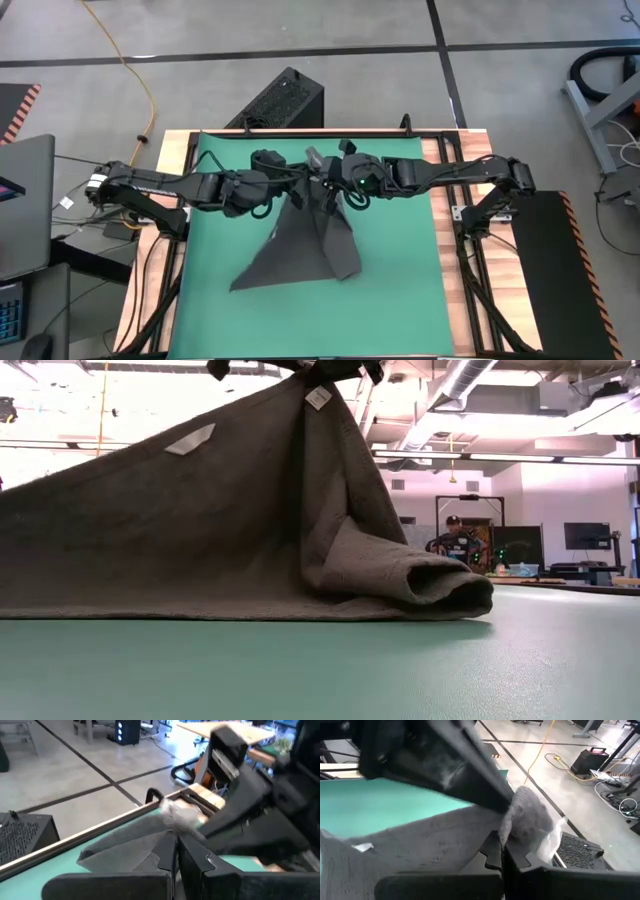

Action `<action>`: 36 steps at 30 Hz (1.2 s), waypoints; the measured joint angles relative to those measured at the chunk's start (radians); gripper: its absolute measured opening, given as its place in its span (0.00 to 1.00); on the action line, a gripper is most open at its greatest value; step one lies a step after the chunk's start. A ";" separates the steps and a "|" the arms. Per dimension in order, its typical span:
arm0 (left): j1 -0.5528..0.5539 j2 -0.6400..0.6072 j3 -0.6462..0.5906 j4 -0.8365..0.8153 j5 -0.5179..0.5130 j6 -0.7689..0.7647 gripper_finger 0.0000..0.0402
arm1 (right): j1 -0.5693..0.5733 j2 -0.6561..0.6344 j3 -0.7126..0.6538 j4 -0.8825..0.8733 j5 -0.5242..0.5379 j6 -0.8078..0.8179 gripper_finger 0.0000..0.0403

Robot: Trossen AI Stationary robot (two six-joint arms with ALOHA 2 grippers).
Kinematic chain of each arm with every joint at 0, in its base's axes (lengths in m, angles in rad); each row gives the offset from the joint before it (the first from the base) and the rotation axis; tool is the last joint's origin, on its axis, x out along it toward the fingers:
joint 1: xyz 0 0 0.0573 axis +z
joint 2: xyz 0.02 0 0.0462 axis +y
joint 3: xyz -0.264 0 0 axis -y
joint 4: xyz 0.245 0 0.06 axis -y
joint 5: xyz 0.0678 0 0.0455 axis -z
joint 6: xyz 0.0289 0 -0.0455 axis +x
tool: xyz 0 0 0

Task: Roll towel
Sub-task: Roll the gray towel

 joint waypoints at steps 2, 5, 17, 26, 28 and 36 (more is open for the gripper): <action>0.001 0.000 0.000 0.024 -0.002 0.002 0.00 | 0.000 0.001 0.000 0.000 0.000 0.000 0.02; 0.002 0.000 0.000 0.048 0.010 0.003 0.00 | -0.005 0.001 0.000 0.003 0.000 -0.001 0.02; 0.007 0.008 0.000 0.062 0.066 0.013 0.00 | -0.008 0.001 0.000 0.016 0.000 -0.008 0.02; 0.022 0.020 0.001 0.078 0.165 0.041 0.10 | -0.007 0.002 -0.002 0.013 0.001 -0.017 0.02; 0.029 0.020 0.001 0.083 0.211 0.065 0.14 | -0.004 0.002 -0.002 0.011 0.003 -0.024 0.02; 0.035 0.021 0.001 0.101 0.263 0.159 0.30 | -0.003 0.001 -0.002 0.012 0.005 -0.029 0.02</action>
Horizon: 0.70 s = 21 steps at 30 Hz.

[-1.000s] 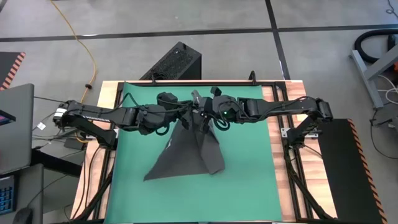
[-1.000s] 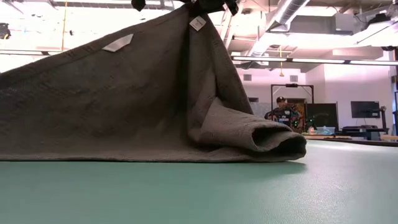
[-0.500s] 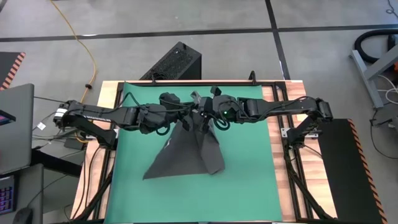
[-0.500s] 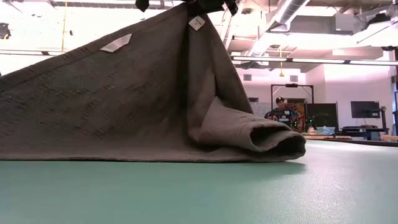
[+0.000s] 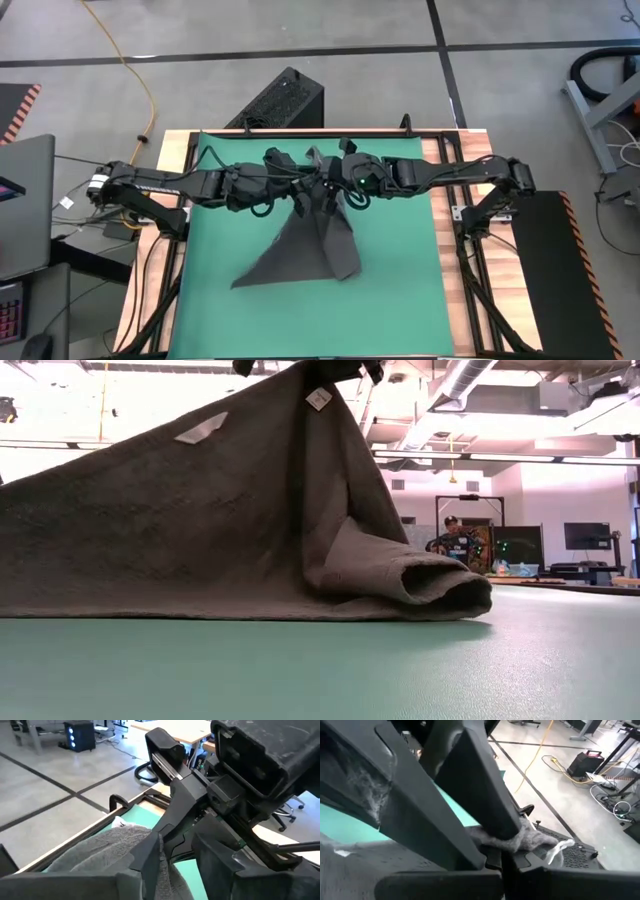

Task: Roll towel
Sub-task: Roll the gray towel

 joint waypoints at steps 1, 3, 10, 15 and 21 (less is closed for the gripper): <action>0.003 0.000 0.000 -0.007 -0.001 -0.007 0.31 | 0.000 0.000 0.000 -0.002 0.000 -0.002 0.02; 0.010 0.000 0.000 -0.021 0.003 -0.016 0.32 | 0.001 0.000 0.000 -0.007 0.000 -0.009 0.02; 0.051 0.000 0.000 -0.030 0.080 -0.010 0.22 | 0.000 0.000 0.000 -0.013 0.001 -0.029 0.02; 0.071 0.000 0.000 -0.044 0.114 0.006 0.04 | 0.000 0.000 0.000 -0.013 0.002 -0.059 0.02; 0.096 0.000 0.000 -0.055 0.123 -0.005 0.00 | 0.002 0.000 0.000 -0.008 0.008 -0.100 0.02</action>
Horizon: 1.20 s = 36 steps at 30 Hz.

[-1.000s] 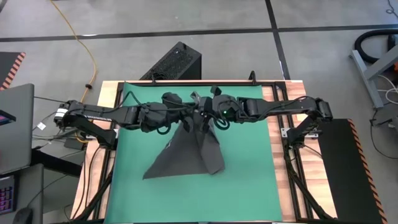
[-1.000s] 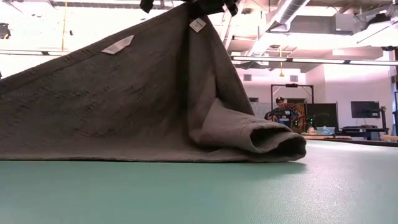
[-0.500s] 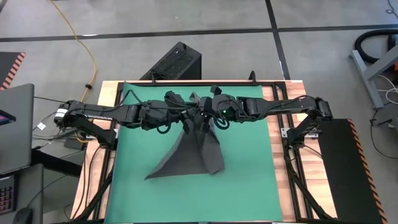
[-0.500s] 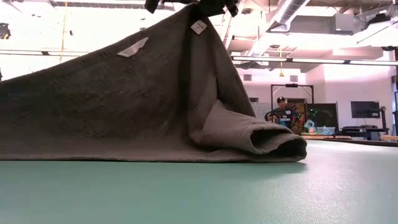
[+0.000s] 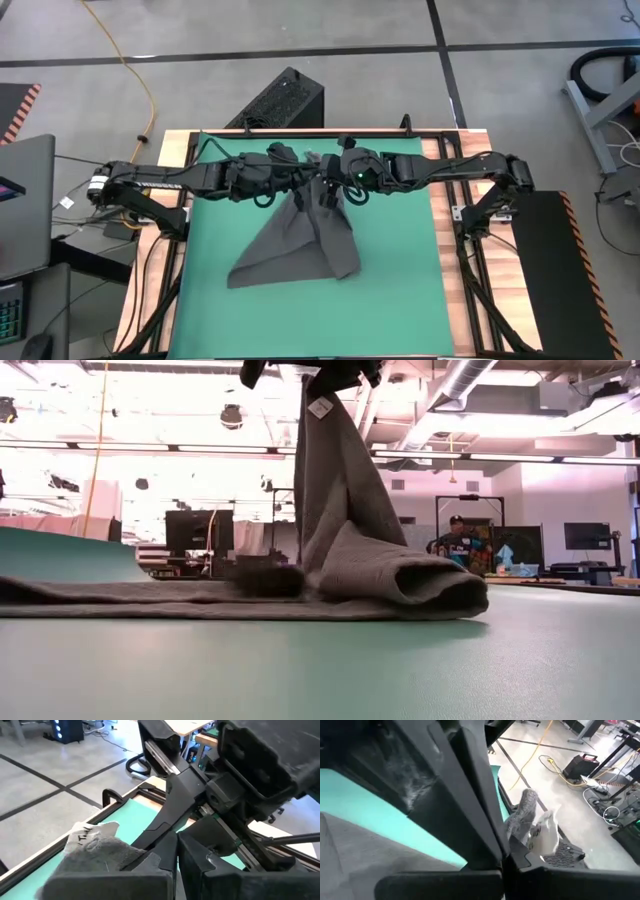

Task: Roll towel
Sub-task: Roll the gray towel

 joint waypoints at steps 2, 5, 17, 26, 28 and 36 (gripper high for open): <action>0.001 0.000 0.000 0.000 -0.014 0.007 0.00 | 0.000 0.000 0.000 0.000 0.000 0.000 0.02; 0.001 -0.003 0.000 -0.012 -0.053 0.042 0.00 | 0.000 0.000 0.000 -0.011 -0.002 0.000 0.02; -0.090 -0.092 -0.003 -0.646 -0.041 -0.256 0.00 | 0.051 -0.002 -0.051 -0.256 -0.077 0.120 0.02; -0.302 -0.104 -0.127 -0.637 -0.143 -0.523 0.00 | 0.117 0.077 -0.131 -0.073 -0.137 0.074 0.02; -0.348 -0.115 -0.165 -0.624 -0.161 -0.609 0.00 | 0.123 0.125 -0.131 -0.018 -0.136 0.052 0.02; -0.495 -0.150 -0.279 -0.616 -0.229 -0.881 0.00 | 0.136 0.325 -0.122 0.183 -0.124 0.002 0.02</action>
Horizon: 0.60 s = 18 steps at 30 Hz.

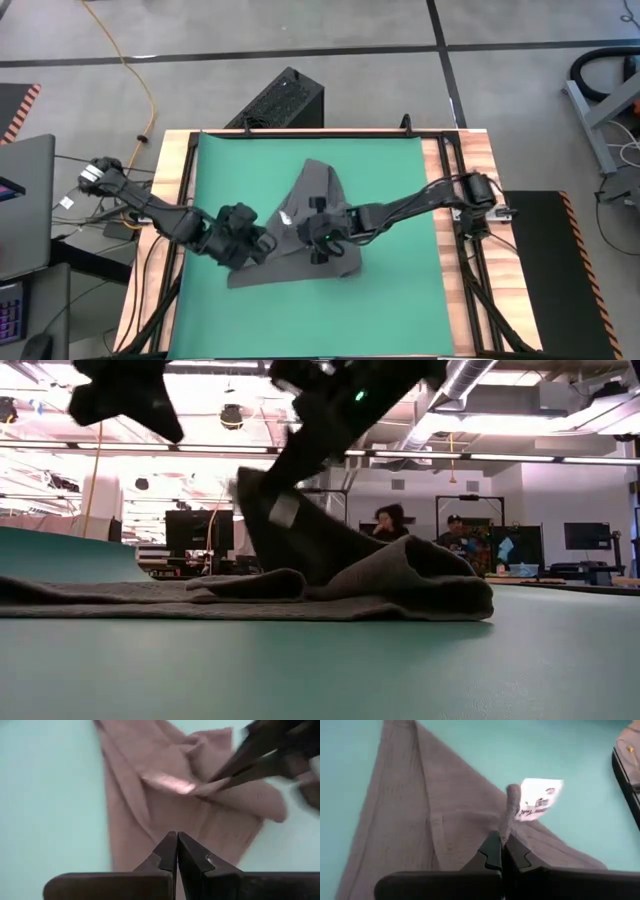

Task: Roll towel
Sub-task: Roll the gray towel

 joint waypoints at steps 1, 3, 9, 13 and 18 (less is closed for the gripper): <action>-0.019 -0.002 -0.011 -0.001 -0.008 -0.027 0.00 | 0.000 0.022 0.001 0.009 0.001 -0.007 0.02; -0.041 -0.003 -0.024 -0.003 -0.022 -0.073 0.00 | 0.006 0.064 0.000 0.025 0.000 -0.013 0.02; -0.070 0.004 -0.063 0.009 -0.078 -0.154 0.00 | 0.038 0.144 0.000 0.055 -0.003 -0.088 0.02; -0.077 -0.004 -0.132 0.147 -0.044 -0.162 0.00 | 0.061 0.150 0.000 0.056 0.013 -0.166 0.02; -0.081 -0.004 -0.230 0.334 -0.001 -0.180 0.00 | 0.073 0.140 0.007 0.060 0.079 -0.222 0.02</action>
